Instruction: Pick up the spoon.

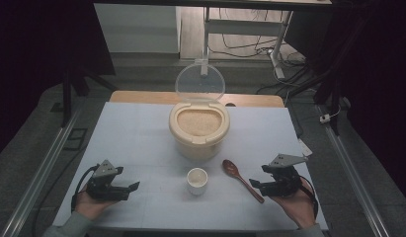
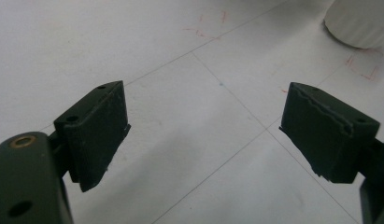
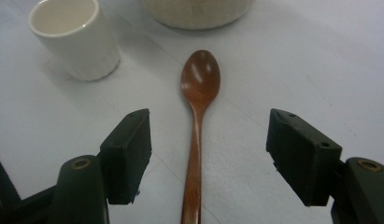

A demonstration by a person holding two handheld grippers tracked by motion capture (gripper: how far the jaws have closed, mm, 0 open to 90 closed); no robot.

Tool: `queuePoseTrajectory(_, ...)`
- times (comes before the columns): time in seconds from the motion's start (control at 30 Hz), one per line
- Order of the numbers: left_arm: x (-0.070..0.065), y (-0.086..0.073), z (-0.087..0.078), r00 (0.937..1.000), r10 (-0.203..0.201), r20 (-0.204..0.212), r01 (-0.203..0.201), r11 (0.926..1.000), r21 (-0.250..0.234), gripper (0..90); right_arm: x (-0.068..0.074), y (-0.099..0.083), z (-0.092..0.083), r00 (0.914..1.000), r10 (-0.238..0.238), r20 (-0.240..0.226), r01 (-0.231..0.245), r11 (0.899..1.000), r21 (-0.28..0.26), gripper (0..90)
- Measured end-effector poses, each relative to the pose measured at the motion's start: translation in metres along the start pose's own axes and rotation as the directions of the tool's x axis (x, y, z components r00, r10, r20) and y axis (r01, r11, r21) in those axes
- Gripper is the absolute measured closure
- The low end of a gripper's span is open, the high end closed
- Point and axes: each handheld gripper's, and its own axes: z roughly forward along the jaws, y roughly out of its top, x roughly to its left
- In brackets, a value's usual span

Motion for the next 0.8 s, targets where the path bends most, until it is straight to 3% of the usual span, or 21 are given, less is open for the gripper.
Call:
queuePoseTrajectory(0.27,0.0,0.001,0.001,1.0,0.004,0.006,-0.004,1.0,0.005,14.7,0.003,0.02,0.005,0.9997,-0.012,-0.022,0.013,0.999,0.04,31.3)
queuePoseTrajectory(0.4,0.0,0.001,0.003,0.9999,0.01,0.008,-0.01,0.9999,0.012,14.7,0.005,0.03,0.015,0.9994,0.004,-0.033,0.0,0.995,0.104,31.6)
queuePoseTrajectory(0.57,-0.001,0.001,0.003,0.9998,0.013,0.014,-0.013,0.9998,0.013,14.7,0.007,0.031,0.028,0.9988,0.037,-0.032,-0.03,0.979,0.202,31.8)
queuePoseTrajectory(0.67,-0.001,0.001,0.004,0.9998,0.016,0.013,-0.016,0.9997,0.015,14.7,0.007,0.026,0.037,0.9986,0.048,-0.021,-0.041,0.964,0.263,32.4)
queuePoseTrajectory(0.77,-0.002,0.001,0.005,0.9998,0.017,0.012,-0.017,0.9997,0.019,14.7,0.007,0.02,0.044,0.9988,0.048,-0.004,-0.045,0.949,0.311,32.9)
queuePoseTrajectory(0.8,-0.002,0.0,0.005,0.9998,0.018,0.012,-0.018,0.9996,0.02,14.7,0.007,0.02,0.044,0.9988,0.048,-0.004,-0.045,0.949,0.311,32.9)
